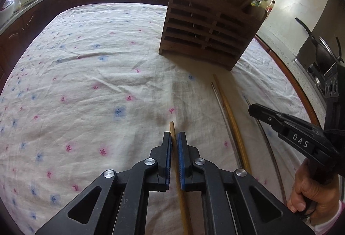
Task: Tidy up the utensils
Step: 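Grasp a wooden chopstick with the left tool while the right tool grasps a metal chopstick, then carry the chopstick upright into the holder with the left tool while the right tool inserts its chopstick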
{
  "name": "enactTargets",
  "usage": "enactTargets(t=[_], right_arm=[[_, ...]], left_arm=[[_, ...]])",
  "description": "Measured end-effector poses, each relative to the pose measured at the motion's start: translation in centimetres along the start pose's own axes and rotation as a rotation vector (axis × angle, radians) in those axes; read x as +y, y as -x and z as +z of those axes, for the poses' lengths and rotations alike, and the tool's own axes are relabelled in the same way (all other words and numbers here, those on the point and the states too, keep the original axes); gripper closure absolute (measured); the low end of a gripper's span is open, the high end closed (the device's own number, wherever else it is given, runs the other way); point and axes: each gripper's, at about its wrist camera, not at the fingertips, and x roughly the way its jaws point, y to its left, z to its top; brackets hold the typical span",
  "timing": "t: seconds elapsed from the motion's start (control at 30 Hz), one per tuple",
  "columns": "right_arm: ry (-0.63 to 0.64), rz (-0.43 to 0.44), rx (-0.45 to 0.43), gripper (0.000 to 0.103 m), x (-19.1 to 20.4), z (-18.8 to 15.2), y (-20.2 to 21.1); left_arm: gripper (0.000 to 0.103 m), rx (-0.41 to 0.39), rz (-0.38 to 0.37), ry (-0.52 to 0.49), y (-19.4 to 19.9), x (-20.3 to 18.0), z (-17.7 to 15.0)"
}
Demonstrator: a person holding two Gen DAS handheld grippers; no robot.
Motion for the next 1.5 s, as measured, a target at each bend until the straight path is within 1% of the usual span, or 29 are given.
enactTargets(t=[0.03, 0.13, 0.2, 0.3, 0.4, 0.5, 0.57, 0.6, 0.67, 0.73, 0.8, 0.93, 1.03, 1.17, 1.27, 1.33, 1.5], right_arm=[[0.009, -0.003, 0.010, 0.099, 0.2, 0.0, -0.1], [0.034, -0.013, 0.040, 0.098, 0.8, 0.2, -0.9], [0.044, -0.018, 0.057, 0.096, 1.0, 0.2, -0.9], [0.093, -0.031, 0.079, 0.093, 1.6, 0.4, -1.2], [0.111, -0.034, 0.076, 0.092, 1.7, 0.2, -1.4], [0.169, -0.076, 0.061, 0.092, 2.6, -0.1, -1.6], [0.178, -0.090, 0.058, 0.094, 2.9, -0.2, -1.5], [0.166, -0.080, 0.061, 0.098, 2.8, -0.2, -1.4], [0.129, -0.037, 0.060, 0.099, 2.4, -0.2, -0.8], [0.113, -0.017, 0.019, 0.099, 2.4, -0.3, 0.9], [0.083, 0.030, -0.034, 0.099, 2.4, -0.2, 3.4], [0.065, 0.072, -0.175, 0.099, 2.4, 0.2, 9.2], [0.056, 0.082, -0.271, 0.099, 2.3, 0.6, 13.3], [0.046, 0.104, -0.369, 0.099, 2.4, 1.5, 17.4], [0.048, 0.103, -0.427, 0.099, 2.5, 2.1, 19.2], [0.044, 0.102, -0.453, 0.099, 2.5, 2.5, 20.1], [0.044, 0.102, -0.480, 0.099, 2.3, 3.6, 20.6]], left_arm=[[0.097, -0.004, 0.004, -0.006, 0.1, -0.1, -0.1], [0.095, 0.031, 0.017, -0.018, 0.3, -0.4, 0.3], [0.094, 0.041, 0.026, -0.032, 0.3, -0.8, 0.6], [0.094, 0.032, 0.051, -0.068, 0.3, -1.4, 0.5], [0.096, 0.019, 0.060, -0.081, 0.2, -1.6, 0.3], [0.098, 0.006, 0.068, -0.096, 0.1, -1.9, 0.1], [0.098, 0.007, 0.060, -0.090, 0.2, -1.7, 0.1], [0.099, 0.011, 0.044, -0.077, 0.4, -1.5, 0.0], [0.099, -0.003, 0.014, -0.052, 1.4, -1.0, 0.0], [0.100, -0.036, -0.011, -0.032, 3.0, -0.6, -0.1], [0.100, -0.079, -0.051, -0.009, 5.2, -0.1, 0.0], [0.100, -0.190, -0.104, 0.002, 10.6, 0.5, -0.1], [0.100, -0.272, -0.129, -0.001, 14.5, 0.9, -0.3], [0.100, -0.351, -0.152, -0.009, 18.6, 1.5, -1.0], [0.100, -0.394, -0.166, -0.015, 20.9, 2.0, -1.7], [0.100, -0.415, -0.159, -0.021, 21.9, 2.1, -2.2], [0.100, -0.452, -0.157, -0.012, 22.8, 2.2, -2.3]])
